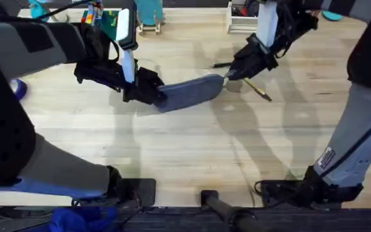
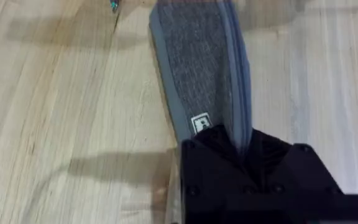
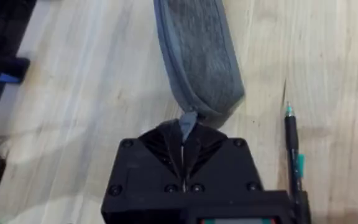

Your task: Unzip the bag, pick up the pens from the table one at a time and place them inside, then zip the bag closed.

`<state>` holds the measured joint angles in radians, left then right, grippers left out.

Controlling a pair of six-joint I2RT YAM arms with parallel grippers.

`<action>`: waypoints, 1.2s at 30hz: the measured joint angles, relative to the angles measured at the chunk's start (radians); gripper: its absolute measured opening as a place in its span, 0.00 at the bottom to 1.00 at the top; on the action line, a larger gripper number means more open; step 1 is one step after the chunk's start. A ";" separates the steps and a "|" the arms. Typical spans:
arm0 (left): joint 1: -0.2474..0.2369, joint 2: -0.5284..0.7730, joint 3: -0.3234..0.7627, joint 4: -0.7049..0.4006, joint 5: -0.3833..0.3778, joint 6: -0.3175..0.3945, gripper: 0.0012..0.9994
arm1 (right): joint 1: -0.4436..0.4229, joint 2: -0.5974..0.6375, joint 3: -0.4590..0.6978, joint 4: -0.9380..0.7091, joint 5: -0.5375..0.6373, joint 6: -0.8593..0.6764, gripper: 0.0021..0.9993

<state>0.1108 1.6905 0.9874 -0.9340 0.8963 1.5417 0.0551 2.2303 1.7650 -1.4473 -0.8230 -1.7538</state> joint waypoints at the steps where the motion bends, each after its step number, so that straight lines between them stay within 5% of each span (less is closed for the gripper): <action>1: 0.000 0.000 0.000 0.001 0.001 0.000 0.04 | 0.002 0.000 0.020 -0.018 0.002 0.002 0.03; 16: -0.001 0.000 0.000 0.011 0.004 0.000 0.04 | 0.020 0.013 0.115 -0.081 0.017 0.060 0.03; 36: -0.002 0.000 0.000 0.012 0.004 0.000 0.04 | 0.158 0.013 0.197 -0.081 0.020 0.064 0.03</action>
<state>0.1089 1.6905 0.9874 -0.9222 0.9001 1.5417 0.2127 2.2434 1.9624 -1.5280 -0.8032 -1.6897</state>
